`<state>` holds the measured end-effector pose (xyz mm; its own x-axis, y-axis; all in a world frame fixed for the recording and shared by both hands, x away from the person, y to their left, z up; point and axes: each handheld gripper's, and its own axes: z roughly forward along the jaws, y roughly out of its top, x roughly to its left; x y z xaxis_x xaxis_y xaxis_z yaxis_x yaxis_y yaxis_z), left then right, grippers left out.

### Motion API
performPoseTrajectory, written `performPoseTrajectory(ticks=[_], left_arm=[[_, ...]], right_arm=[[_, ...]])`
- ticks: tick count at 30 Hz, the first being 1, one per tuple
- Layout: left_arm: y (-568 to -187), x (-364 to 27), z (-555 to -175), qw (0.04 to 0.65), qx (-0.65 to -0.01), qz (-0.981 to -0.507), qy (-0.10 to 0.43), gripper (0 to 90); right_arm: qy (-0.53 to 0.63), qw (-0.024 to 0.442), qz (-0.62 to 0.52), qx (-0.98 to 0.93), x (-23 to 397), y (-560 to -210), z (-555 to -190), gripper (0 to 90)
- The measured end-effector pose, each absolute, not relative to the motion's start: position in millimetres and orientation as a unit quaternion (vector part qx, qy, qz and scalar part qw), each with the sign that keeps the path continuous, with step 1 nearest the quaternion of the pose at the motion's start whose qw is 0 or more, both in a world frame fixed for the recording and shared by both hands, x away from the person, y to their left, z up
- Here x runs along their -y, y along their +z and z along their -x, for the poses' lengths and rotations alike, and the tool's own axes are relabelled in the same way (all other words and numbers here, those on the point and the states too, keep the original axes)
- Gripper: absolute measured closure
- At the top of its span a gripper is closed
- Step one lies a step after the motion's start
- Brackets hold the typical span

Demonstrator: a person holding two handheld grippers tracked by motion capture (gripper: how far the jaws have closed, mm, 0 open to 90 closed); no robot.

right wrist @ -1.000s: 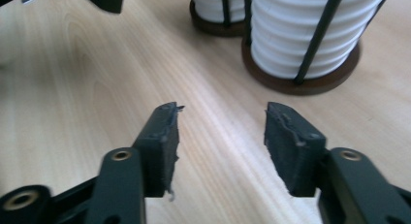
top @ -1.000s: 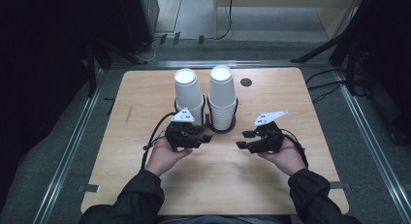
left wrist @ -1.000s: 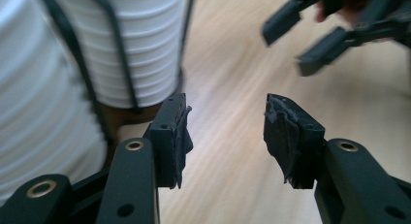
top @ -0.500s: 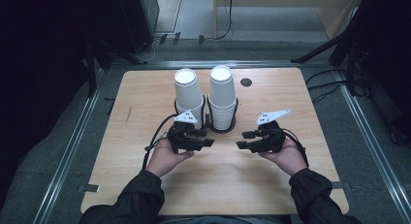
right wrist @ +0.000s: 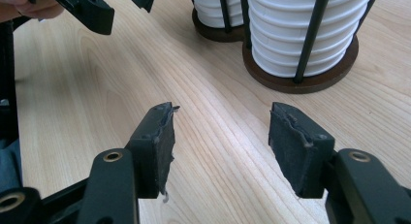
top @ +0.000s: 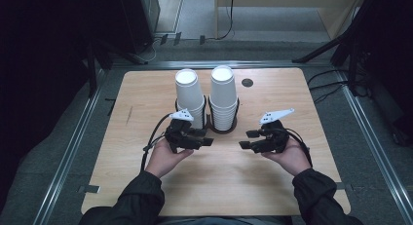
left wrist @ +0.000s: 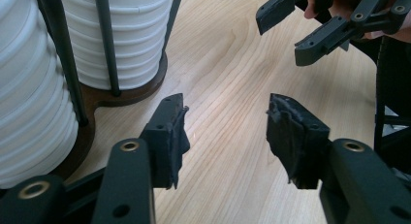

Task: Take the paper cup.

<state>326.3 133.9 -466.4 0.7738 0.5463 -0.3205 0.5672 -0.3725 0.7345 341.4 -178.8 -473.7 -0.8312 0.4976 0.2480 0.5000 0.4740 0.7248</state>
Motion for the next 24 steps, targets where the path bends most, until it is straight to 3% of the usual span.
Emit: performPoseTrajectory(ticks=[15, 24], left_arm=[[-464.5, -130.0, -318.1, 0.433, -0.308, -0.847, 0.0, 65.1], [-462.5, -135.2, -315.2, 0.432, -0.331, -0.839, 0.022, 72.6]], right_arm=[[-0.416, 0.001, 0.284, 0.864, 177.0, -471.0, -340.9, 38.1], [-0.412, -0.003, 0.276, 0.868, 174.2, -464.9, -344.9, 36.6]])
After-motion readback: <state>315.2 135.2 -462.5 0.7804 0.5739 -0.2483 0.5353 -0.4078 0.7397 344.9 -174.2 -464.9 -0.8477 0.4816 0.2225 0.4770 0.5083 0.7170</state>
